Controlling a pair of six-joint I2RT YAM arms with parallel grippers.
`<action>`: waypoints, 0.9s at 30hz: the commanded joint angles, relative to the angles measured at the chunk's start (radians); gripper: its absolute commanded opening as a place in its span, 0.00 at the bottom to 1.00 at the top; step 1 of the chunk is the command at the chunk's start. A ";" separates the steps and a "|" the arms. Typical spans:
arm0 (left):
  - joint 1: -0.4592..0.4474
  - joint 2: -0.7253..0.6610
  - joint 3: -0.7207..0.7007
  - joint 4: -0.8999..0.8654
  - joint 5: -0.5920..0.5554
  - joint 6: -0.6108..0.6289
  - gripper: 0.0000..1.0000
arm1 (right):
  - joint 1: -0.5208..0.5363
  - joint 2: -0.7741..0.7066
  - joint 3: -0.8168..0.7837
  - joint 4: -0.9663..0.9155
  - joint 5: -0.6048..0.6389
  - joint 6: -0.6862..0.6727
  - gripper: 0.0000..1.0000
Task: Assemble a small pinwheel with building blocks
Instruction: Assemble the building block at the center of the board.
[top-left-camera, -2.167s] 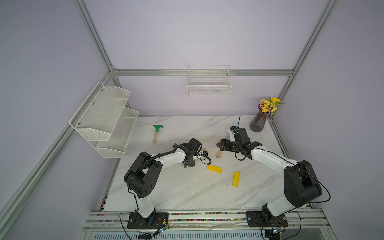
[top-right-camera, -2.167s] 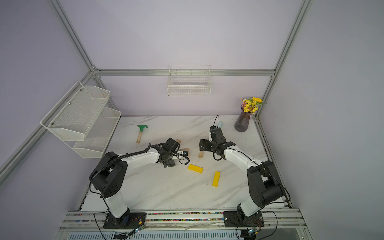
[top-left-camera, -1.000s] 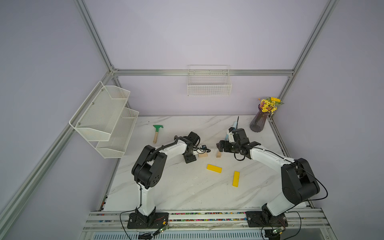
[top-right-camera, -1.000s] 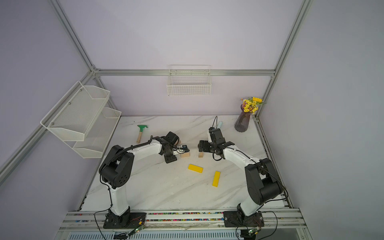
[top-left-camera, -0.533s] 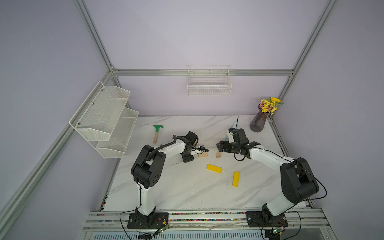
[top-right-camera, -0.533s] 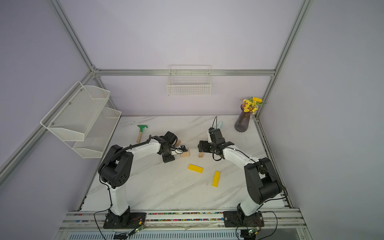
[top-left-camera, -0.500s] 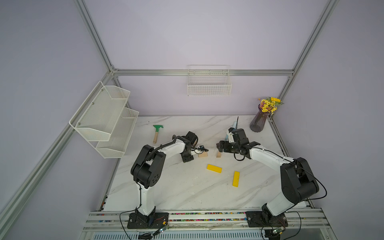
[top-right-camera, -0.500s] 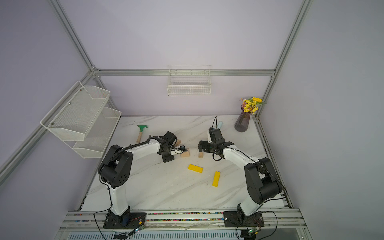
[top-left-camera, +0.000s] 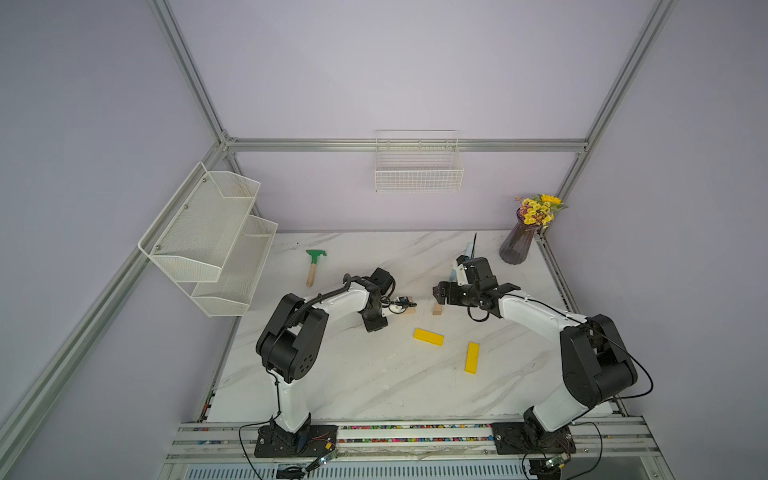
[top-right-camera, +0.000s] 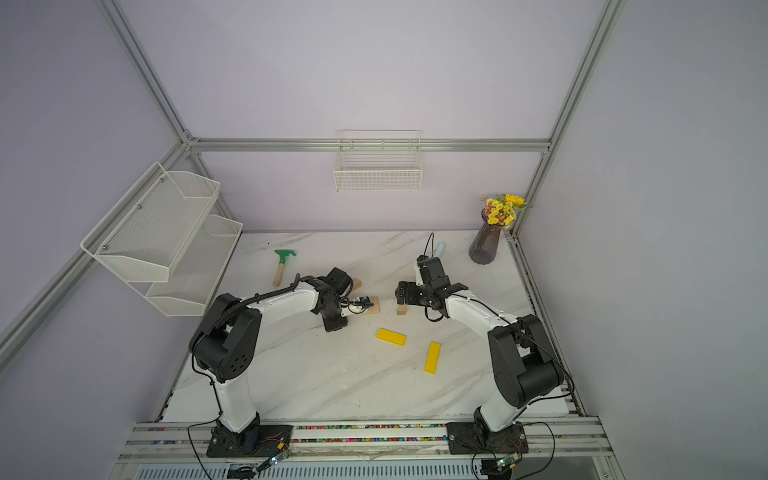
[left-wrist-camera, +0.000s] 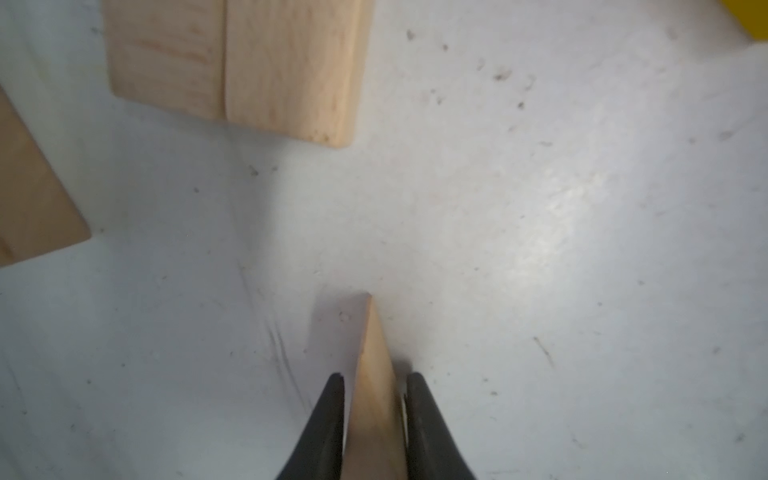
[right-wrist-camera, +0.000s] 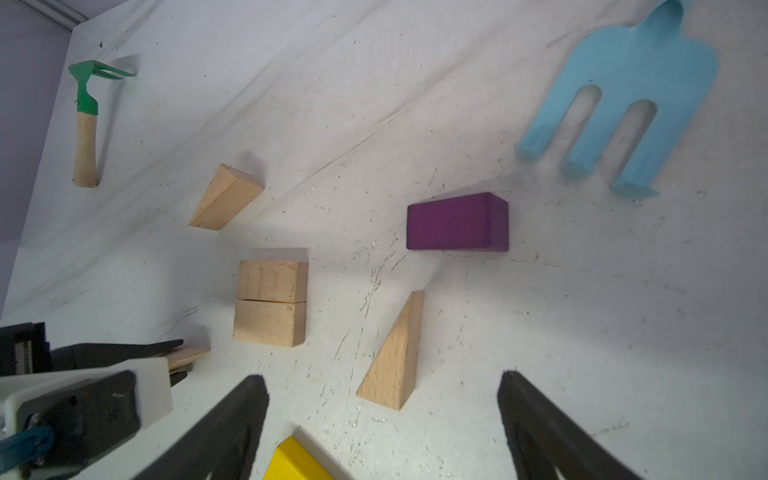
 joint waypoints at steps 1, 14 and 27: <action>-0.030 -0.001 0.005 -0.010 0.058 -0.049 0.14 | -0.004 0.014 -0.012 0.032 -0.008 0.002 0.91; -0.025 0.102 0.092 -0.018 0.043 -0.135 0.15 | -0.004 0.006 -0.011 0.026 -0.004 0.004 0.91; 0.006 0.090 0.068 -0.027 0.079 -0.147 0.22 | -0.004 0.016 0.005 0.020 -0.007 0.003 0.91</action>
